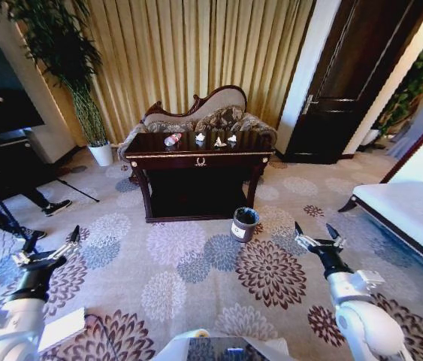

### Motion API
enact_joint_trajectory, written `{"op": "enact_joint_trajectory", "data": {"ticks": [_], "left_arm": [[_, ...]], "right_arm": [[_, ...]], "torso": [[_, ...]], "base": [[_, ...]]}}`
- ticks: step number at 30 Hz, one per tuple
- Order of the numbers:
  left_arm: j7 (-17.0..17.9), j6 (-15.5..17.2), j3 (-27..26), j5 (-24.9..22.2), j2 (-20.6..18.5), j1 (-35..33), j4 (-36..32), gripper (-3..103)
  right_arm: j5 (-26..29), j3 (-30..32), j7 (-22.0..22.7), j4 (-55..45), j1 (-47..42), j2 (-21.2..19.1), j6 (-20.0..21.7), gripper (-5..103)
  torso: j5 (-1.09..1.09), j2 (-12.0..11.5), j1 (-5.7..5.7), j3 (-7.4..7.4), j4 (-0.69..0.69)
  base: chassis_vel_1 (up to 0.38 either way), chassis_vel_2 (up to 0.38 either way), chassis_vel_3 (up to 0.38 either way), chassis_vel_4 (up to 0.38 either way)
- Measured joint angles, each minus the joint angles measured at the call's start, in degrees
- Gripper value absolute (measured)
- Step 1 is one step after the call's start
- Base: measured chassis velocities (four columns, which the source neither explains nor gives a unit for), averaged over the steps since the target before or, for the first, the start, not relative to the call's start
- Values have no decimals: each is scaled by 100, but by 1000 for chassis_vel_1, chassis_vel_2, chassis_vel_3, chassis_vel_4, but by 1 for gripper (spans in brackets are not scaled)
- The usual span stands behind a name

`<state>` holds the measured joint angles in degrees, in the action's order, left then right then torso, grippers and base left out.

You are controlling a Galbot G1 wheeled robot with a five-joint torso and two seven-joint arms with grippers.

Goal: Move to the front of the table and place the trash on the table into the trash bin.

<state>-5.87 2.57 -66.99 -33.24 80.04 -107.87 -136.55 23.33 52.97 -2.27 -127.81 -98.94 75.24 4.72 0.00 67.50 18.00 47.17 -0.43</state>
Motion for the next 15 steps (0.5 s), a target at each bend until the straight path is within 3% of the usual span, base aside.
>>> {"op": "enact_joint_trajectory", "data": {"ticks": [6, 15], "left_arm": [[-16, -72, -33, -7, -20, -15, 4, 100], [-27, -127, -41, -12, -22, -23, 6, 100]], "right_arm": [[-4, -1, -6, 14, 0, 3, 0, 100], [-7, 0, -10, 52, 1, 7, -26, 100]], "torso": [[0, 1, -2, -1, -1], [3, -1, 0, 1, -1]], "base": [[-88, 50, 61, -46], [-193, 177, 207, -163]]}}
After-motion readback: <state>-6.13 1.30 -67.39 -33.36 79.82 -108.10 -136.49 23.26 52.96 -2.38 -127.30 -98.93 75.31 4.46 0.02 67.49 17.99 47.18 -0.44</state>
